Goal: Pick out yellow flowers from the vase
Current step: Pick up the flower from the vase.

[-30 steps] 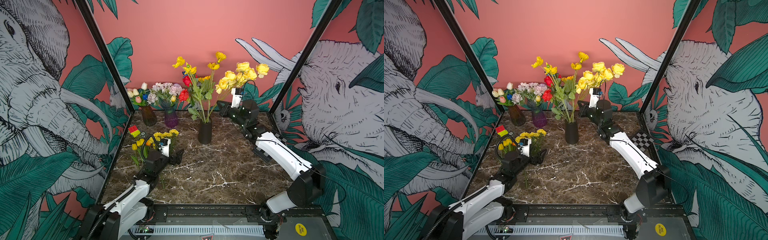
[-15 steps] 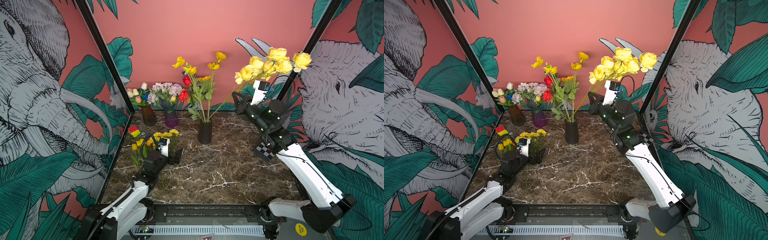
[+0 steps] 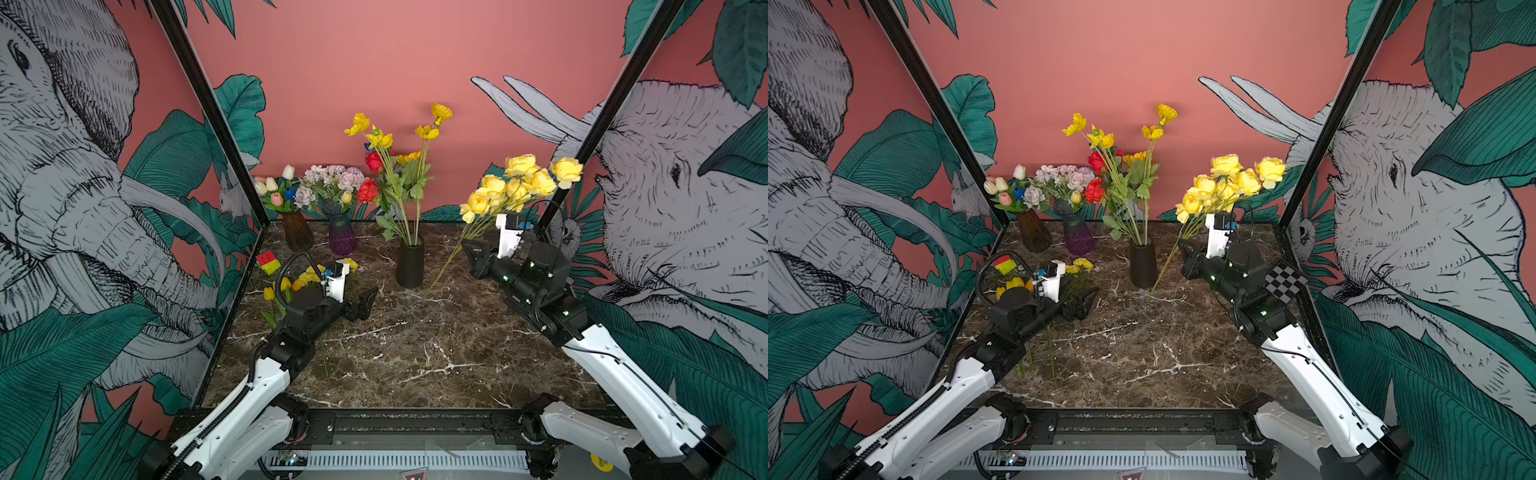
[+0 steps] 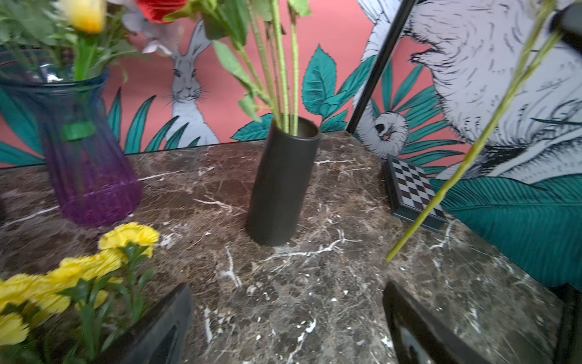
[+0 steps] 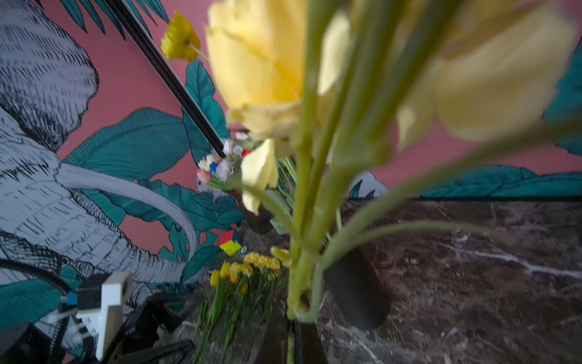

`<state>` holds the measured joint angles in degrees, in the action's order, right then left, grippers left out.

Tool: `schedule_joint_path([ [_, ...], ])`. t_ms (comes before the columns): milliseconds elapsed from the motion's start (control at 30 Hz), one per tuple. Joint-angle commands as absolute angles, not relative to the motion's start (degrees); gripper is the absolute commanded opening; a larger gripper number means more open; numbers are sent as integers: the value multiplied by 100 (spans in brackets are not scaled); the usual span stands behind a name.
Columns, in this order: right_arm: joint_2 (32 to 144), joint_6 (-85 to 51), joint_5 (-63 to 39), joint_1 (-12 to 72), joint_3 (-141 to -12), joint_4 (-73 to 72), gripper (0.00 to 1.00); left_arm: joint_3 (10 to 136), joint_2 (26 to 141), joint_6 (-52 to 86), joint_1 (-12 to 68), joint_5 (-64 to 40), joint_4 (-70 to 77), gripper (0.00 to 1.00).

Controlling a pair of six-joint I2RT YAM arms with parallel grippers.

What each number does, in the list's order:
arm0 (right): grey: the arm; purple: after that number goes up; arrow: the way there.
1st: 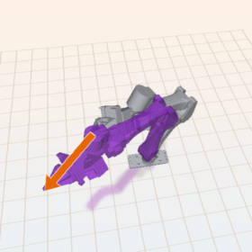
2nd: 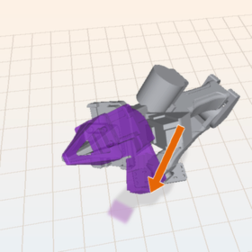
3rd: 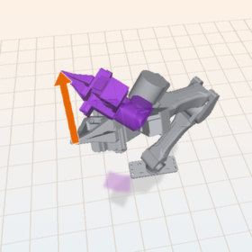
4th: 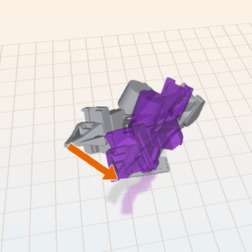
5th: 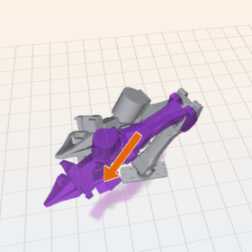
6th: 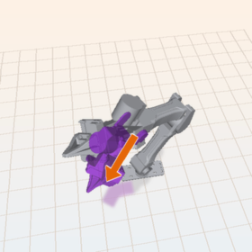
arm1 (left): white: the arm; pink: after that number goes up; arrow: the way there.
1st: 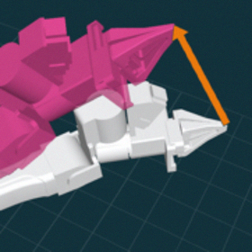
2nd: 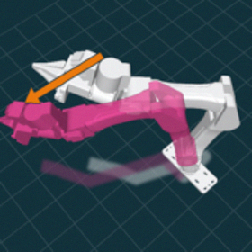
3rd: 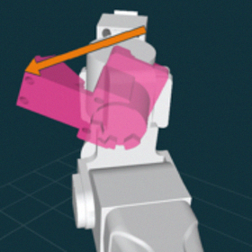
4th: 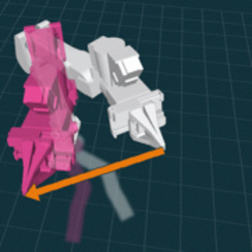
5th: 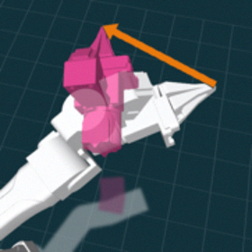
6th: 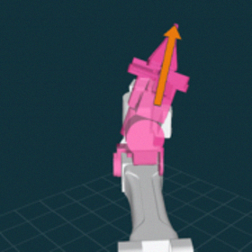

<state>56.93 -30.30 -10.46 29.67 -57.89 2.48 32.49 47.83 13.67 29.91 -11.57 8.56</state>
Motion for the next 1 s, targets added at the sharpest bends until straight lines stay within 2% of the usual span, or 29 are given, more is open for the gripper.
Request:
schedule_joint_path([
  [0,5417,-3222,-1196,3080,-5323,-119,0,3443,5002,1411,3347,-1255,387,95],
  [300,5749,-4091,-1336,3792,-4170,-1425,0,3921,6062,1492,4799,-1240,500,91],
  [633,5745,-4385,-1223,4118,-3601,-1950,0,4106,6840,1536,5091,-1733,757,77],
  [733,5778,-4488,-1257,4171,-3508,-2077,0,4228,7070,1490,5119,-1871,792,67],
  [967,5889,-4570,-1177,4229,-3358,-2266,0,4465,7376,1370,5186,-1754,697,30],
])
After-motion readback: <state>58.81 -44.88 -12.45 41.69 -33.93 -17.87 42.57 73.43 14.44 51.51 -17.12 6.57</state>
